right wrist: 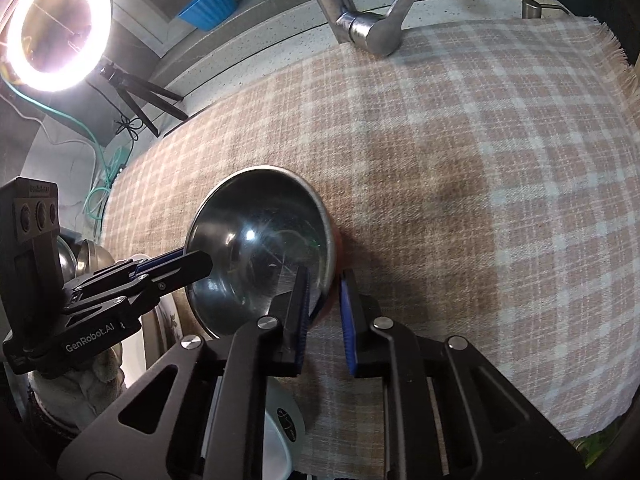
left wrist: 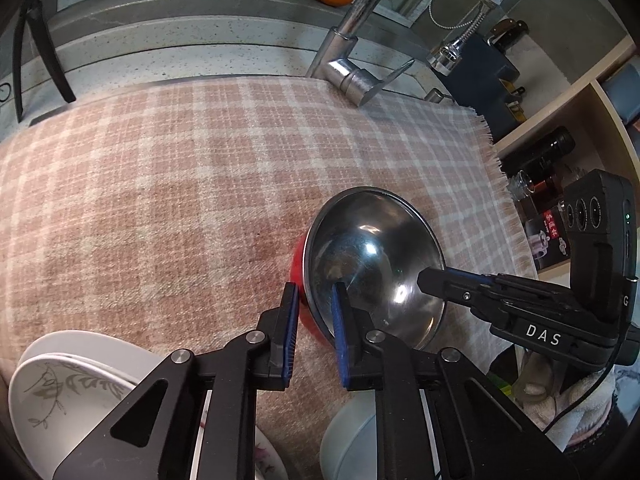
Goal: Organize plates and bowls
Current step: 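Close both grippers on the red-outside steel bowl rim, then lift the red-outside bowl with both grippers toward the large steel bowl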
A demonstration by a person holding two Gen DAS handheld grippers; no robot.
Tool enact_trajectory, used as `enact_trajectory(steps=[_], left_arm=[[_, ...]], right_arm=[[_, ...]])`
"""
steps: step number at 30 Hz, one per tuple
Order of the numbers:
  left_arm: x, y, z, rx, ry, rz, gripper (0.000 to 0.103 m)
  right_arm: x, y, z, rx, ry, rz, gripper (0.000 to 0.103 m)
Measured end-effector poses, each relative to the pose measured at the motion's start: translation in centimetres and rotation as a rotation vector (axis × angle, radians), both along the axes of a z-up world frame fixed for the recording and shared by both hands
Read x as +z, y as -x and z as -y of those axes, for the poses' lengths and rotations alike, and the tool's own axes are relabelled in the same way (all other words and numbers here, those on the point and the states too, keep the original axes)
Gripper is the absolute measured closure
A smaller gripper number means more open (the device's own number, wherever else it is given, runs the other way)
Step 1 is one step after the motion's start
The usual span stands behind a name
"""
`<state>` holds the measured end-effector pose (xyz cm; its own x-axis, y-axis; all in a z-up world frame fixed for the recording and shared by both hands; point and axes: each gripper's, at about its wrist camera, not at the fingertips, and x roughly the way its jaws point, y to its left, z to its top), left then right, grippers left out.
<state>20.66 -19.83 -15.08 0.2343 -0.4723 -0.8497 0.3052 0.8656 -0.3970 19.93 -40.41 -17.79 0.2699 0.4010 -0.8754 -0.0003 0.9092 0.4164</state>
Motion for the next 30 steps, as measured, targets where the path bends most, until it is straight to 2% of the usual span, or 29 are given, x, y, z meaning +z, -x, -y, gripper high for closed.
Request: enact_trajectory(steps=[12, 30], left_arm=[[1.1, 0.4, -0.5, 0.013, 0.011, 0.034, 0.089], [5.4, 2.1, -5.5, 0.063, 0.057, 0.125, 0.089]], right_arm=[[1.2, -0.2, -0.4, -0.017, 0.006, 0.022, 0.089], [6.5, 0.8, -4.5, 0.007, -0.001, 0.109, 0.089]])
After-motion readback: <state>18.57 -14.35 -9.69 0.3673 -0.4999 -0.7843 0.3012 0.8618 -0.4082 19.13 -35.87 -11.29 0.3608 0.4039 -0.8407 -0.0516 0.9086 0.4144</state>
